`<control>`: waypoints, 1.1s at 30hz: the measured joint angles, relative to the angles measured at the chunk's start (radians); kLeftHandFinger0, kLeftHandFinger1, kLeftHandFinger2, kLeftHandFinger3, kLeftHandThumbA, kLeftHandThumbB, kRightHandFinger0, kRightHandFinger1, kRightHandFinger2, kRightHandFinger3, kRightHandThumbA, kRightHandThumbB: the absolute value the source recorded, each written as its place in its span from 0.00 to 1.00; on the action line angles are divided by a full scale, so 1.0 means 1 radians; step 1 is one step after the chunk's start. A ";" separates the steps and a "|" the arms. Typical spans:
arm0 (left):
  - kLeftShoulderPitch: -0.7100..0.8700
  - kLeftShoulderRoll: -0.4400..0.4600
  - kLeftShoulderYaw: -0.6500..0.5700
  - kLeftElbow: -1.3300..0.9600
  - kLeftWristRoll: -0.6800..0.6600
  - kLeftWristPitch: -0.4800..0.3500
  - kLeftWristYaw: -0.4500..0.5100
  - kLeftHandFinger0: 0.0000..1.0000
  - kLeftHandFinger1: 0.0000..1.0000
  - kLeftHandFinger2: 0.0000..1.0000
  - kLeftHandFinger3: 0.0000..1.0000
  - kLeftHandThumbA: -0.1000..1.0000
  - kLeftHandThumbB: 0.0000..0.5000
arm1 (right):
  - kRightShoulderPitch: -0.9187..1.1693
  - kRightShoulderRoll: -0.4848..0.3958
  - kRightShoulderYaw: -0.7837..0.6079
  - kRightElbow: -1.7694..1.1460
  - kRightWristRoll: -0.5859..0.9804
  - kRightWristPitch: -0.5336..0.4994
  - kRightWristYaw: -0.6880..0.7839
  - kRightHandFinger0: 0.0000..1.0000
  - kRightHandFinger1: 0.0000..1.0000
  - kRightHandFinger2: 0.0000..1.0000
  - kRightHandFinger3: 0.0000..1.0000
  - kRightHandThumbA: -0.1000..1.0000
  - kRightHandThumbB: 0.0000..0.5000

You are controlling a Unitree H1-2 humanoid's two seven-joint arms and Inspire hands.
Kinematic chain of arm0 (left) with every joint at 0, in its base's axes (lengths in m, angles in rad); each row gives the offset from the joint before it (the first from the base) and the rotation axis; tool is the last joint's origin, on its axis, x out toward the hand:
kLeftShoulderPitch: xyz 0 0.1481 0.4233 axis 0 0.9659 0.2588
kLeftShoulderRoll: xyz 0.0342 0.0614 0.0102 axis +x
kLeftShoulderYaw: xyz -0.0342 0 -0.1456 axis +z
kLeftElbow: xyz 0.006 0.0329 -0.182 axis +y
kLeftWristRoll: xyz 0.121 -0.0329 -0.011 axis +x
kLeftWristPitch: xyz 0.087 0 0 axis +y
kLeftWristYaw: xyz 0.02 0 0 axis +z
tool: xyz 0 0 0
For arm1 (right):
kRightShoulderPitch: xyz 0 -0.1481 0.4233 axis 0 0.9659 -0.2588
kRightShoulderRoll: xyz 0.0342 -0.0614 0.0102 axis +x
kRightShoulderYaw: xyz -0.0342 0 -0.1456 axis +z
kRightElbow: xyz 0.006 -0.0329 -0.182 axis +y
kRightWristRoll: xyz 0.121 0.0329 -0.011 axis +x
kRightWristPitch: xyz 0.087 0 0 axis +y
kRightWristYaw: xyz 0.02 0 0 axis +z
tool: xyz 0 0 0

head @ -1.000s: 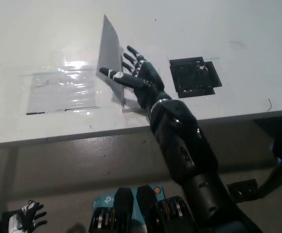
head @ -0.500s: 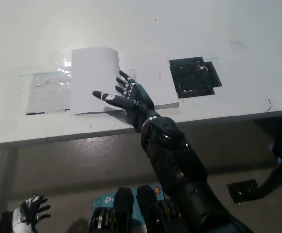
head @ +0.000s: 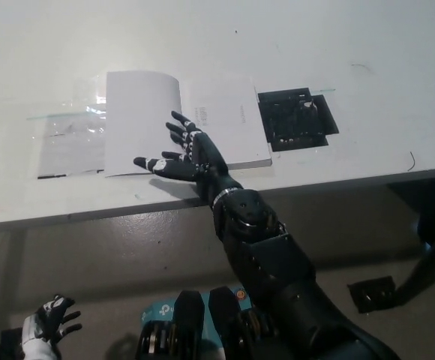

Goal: The robot uses its right hand to slide under the cover of the book kept in the middle of the desk and open it

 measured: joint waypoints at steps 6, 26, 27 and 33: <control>0.000 0.001 0.004 0.000 -0.001 0.002 0.000 0.37 0.45 0.52 0.50 0.84 0.58 | 0.000 -0.009 0.006 0.001 -0.020 -0.006 0.019 0.86 0.99 0.94 1.00 1.00 0.46; 0.028 -0.008 0.019 0.030 -0.005 -0.003 0.008 0.34 0.46 0.47 0.39 0.88 0.51 | -0.004 -0.056 -0.075 -0.328 -0.007 0.245 0.036 0.75 0.92 0.93 1.00 1.00 0.61; 0.030 -0.008 0.019 0.030 -0.006 -0.003 0.008 0.33 0.45 0.47 0.39 0.86 0.50 | -0.012 -0.055 -0.087 -0.333 -0.004 0.258 0.035 0.75 0.91 0.93 1.00 1.00 0.59; 0.033 -0.011 0.021 0.033 -0.008 -0.003 0.009 0.37 0.46 0.50 0.48 0.89 0.48 | -0.091 -0.055 -0.159 -0.386 0.024 0.311 0.029 0.72 0.87 0.89 1.00 1.00 0.58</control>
